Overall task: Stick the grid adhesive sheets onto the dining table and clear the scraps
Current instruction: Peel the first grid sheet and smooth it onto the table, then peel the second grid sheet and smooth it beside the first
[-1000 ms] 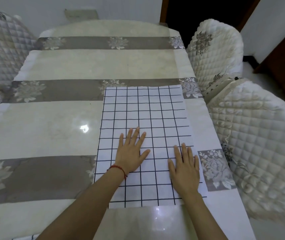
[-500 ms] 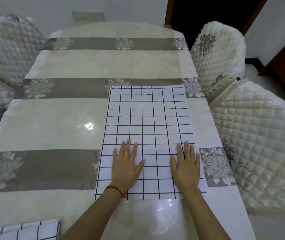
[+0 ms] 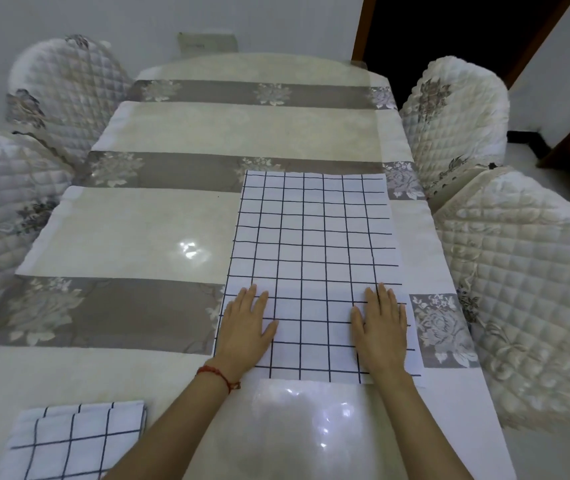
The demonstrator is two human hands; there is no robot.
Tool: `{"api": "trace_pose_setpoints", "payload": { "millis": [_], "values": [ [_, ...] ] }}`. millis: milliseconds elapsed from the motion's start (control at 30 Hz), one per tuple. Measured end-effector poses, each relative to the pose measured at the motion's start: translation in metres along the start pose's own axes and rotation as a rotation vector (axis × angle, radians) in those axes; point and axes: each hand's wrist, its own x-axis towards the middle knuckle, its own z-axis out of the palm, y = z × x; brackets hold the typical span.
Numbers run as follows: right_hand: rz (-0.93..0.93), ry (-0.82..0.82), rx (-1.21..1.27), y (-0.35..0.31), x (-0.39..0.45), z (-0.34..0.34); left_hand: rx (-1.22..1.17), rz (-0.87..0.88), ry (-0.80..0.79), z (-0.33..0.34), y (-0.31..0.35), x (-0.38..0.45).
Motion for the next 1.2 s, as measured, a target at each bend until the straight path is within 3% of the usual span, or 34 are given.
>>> {"api": "trace_pose_setpoints", "payload": {
  "millis": [233,500,700,800,933,1200],
  "values": [
    [-0.21,-0.122,0.225,-0.06,-0.078,-0.006,-0.076,0.083,0.124,-0.047,-0.049,-0.096],
    [-0.395,-0.249,0.262,-0.161,-0.175,0.034,-0.05,-0.007,0.219,-0.075,-0.15,-0.204],
    [-0.3,-0.266,0.283,-0.228,-0.217,0.075,-0.146,-0.149,0.253,-0.08,-0.229,-0.237],
    [-0.171,-0.279,0.194,-0.243,-0.227,0.092,-0.242,-0.224,0.178,-0.077,-0.25,-0.239],
    [0.04,-0.271,0.237,-0.251,-0.238,0.104,-0.379,-0.312,0.153,-0.073,-0.257,-0.241],
    [0.149,-0.145,0.378,-0.258,-0.244,0.11,-0.52,-0.417,0.187,-0.07,-0.253,-0.24]
  ]
}}
